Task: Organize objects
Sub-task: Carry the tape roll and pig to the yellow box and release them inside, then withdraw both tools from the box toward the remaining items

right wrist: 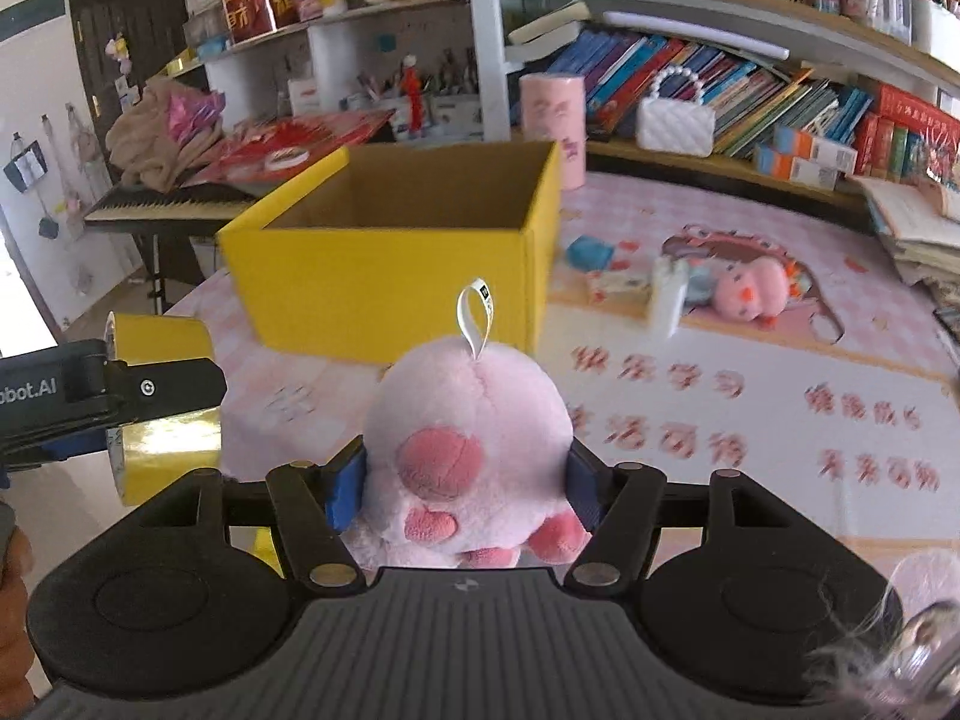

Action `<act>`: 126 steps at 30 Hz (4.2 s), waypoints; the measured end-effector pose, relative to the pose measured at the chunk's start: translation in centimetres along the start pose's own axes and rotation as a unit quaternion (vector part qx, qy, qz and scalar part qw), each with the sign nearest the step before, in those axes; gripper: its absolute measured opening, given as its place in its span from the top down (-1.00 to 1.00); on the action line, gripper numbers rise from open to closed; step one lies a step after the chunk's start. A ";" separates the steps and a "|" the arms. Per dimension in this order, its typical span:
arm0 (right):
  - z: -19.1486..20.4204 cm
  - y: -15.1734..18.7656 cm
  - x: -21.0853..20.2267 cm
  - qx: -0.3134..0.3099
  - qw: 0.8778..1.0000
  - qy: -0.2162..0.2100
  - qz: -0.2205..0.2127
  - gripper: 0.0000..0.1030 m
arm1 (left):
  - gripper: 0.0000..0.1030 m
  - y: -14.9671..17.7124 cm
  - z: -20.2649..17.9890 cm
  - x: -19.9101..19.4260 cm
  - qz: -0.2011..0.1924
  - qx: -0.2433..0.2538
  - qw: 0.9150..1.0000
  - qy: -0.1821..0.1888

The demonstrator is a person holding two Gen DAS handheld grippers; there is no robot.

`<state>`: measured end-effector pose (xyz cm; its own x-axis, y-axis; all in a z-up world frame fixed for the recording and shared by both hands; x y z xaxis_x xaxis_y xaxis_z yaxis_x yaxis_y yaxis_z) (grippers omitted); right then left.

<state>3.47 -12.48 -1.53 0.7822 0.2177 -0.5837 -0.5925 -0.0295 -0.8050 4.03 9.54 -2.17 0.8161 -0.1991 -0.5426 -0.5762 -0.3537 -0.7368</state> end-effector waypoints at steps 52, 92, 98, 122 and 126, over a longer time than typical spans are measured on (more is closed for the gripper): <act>0.9 -13.6 10.6 -0.045 0.994 0.018 -0.100 -0.24 | -0.85 -13.7 -3.3 9.4 -0.091 0.098 0.990 0.033; 0.3 -14.9 13.4 -0.159 0.980 -0.049 -0.114 -0.61 | -0.92 -11.9 -4.6 8.7 -0.123 0.099 0.985 -0.066; 0.3 -12.5 9.2 -0.103 0.987 -0.015 -0.124 -0.64 | -0.94 -9.3 -3.6 5.1 -0.125 0.097 0.985 -0.072; -3.1 3.5 -0.9 -0.008 0.992 0.127 -0.003 -0.74 | -0.94 3.7 -4.9 1.2 0.031 0.173 0.983 -0.058; -4.4 4.0 -1.9 0.011 0.989 0.150 0.002 -0.74 | -0.94 4.2 -6.2 1.1 0.037 0.184 0.982 -0.036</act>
<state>0.52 -17.30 -4.10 0.7996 -0.0823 -0.5948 -0.5974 -0.0082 -0.8019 2.82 2.16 -3.40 0.7740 -0.1421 -0.6171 -0.6217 0.0150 -0.7831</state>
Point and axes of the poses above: each gripper's, at about its wrist camera, not at the fingertips, and x roughly the way its jaws point, z to its left, y to its underside, the point moved 3 cm from there along x, roughly the way its jaws point, and after that the axes turned 4 degrees about -z, right-handed, at the moved point
